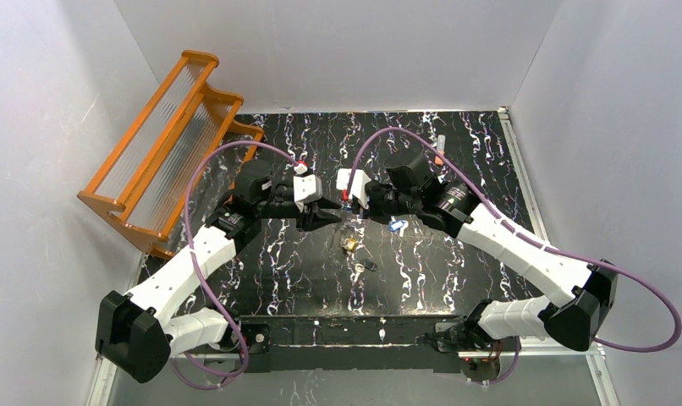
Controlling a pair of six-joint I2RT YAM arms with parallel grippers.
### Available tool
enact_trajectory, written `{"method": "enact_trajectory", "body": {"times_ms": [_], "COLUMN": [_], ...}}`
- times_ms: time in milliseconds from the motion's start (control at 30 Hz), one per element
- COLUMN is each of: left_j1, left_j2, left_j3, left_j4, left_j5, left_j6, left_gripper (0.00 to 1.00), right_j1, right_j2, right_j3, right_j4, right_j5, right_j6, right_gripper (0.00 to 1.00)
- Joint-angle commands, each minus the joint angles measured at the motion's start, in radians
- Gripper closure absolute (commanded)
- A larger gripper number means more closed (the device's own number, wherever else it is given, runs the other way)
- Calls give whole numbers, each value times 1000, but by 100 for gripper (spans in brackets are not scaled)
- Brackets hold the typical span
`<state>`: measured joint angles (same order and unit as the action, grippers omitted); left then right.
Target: Remove the keys from the keyring
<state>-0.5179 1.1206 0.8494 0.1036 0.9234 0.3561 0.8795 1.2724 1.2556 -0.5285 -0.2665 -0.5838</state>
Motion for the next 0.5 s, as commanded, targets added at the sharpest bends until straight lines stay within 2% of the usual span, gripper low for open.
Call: {"method": "enact_trajectory", "body": {"times_ms": [0, 233, 467], "left_j1": [6, 6, 4], "left_j2": [-4, 4, 4], "left_j3": [3, -18, -42], "left_j4": [-5, 33, 52], "left_j5": [95, 106, 70], "left_j6": [9, -20, -33], "left_gripper": [70, 81, 81], "right_j1": [6, 7, 9], "right_j2": [-17, -16, -22], "right_j3": [45, 47, 51], "right_j4": [39, 37, 35], "right_j5": [6, 9, 5], "right_j6": [-13, -13, -7], "right_gripper": [99, 99, 99]}}
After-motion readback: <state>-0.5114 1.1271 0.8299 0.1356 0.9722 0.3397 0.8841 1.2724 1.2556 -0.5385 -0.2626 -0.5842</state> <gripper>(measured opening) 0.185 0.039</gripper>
